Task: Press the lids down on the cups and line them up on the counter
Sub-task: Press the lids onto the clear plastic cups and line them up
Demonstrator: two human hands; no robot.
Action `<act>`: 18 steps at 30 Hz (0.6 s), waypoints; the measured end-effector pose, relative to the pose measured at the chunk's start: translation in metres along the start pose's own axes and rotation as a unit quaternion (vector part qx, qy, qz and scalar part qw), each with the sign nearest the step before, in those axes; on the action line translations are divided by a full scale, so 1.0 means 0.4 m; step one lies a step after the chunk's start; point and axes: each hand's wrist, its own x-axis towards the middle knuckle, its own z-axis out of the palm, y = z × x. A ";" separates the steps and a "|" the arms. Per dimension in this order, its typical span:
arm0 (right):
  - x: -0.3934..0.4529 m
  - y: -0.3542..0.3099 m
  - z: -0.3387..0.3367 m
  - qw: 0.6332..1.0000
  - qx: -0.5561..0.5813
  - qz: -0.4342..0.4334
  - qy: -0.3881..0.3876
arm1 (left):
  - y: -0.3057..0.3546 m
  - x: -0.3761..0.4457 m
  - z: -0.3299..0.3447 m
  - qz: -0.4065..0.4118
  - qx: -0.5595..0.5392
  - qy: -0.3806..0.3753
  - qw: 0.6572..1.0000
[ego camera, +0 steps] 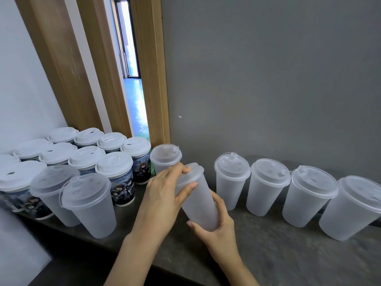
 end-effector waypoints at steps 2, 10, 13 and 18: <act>-0.004 0.011 0.004 0.996 -0.056 -0.045 0.053 | 0.005 -0.003 0.008 0.008 -0.011 0.000 1.000; -0.011 0.030 0.006 0.943 -0.244 -0.178 0.138 | 0.001 0.005 0.003 -0.019 -0.033 0.025 0.999; -0.011 0.030 0.006 0.924 -0.286 -0.201 0.155 | -0.007 0.006 0.005 -0.017 -0.039 0.011 0.999; -0.015 0.013 0.003 0.973 -0.168 -0.109 0.115 | -0.035 0.003 0.001 0.029 -0.132 -0.038 0.990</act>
